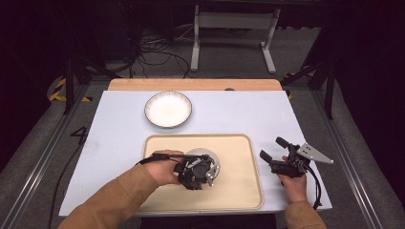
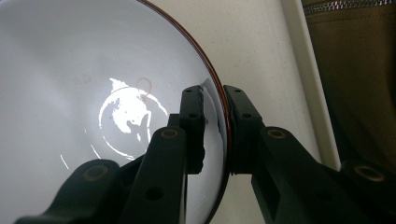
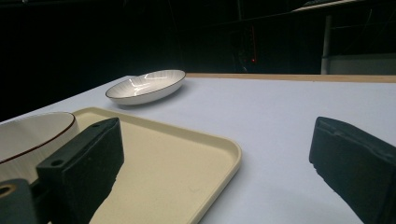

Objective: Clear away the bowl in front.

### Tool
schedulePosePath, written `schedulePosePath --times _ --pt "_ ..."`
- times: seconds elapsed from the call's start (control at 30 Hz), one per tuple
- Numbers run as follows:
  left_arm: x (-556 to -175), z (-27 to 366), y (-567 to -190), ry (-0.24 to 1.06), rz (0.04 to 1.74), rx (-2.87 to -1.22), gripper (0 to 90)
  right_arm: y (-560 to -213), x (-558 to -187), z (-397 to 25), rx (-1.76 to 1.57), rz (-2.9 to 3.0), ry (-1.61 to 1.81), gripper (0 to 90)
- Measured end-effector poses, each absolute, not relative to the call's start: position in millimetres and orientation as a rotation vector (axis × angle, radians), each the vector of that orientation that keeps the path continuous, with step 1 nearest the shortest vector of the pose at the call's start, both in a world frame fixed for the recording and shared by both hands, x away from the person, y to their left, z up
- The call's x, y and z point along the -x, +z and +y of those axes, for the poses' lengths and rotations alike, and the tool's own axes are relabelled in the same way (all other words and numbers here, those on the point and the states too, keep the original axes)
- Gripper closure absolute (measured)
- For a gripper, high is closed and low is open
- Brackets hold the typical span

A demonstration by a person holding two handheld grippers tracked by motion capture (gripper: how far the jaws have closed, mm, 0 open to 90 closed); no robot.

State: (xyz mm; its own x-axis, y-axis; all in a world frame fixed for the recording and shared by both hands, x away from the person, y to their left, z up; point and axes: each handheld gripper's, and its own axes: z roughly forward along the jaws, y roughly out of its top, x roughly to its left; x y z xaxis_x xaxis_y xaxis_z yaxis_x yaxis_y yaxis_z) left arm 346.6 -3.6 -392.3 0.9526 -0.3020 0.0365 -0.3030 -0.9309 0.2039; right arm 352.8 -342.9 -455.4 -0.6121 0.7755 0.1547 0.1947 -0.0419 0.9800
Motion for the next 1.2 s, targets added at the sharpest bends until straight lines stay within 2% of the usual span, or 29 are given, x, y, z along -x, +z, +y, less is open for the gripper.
schedulePosePath --times 0.2,0.27,0.3,0.43,0.7,0.77,1.2 --pt "-347.8 -3.3 -393.8 -0.045 -0.434 -2.892 77.0 -455.4 -352.9 -342.9 -1.022 1.787 1.697 3.6" --pt "-349.4 -3.0 -393.2 -0.080 -0.416 -2.875 67.8 -455.5 -353.0 -343.0 -1.022 1.787 1.696 3.6" --pt "-349.5 -2.8 -392.2 -0.082 -0.389 -2.868 67.8 -455.5 -352.9 -342.9 -1.022 1.787 1.697 3.6" --pt "-350.3 -0.4 -386.9 -0.074 -0.361 -2.829 59.8 -455.5 -353.0 -342.6 -1.017 1.792 1.699 3.6" --pt "-346.8 8.8 -376.1 -0.017 -0.282 -2.743 55.0 -456.2 -353.7 -340.4 -1.005 1.830 1.689 3.7" --pt "-346.6 12.7 -372.4 0.025 -0.256 -2.717 48.1 -456.2 -353.8 -339.4 -1.000 1.843 1.683 3.7" --pt "-348.9 39.5 -357.3 0.053 -0.086 -2.512 41.9 -456.2 -354.8 -336.0 -0.977 1.877 1.669 3.7"
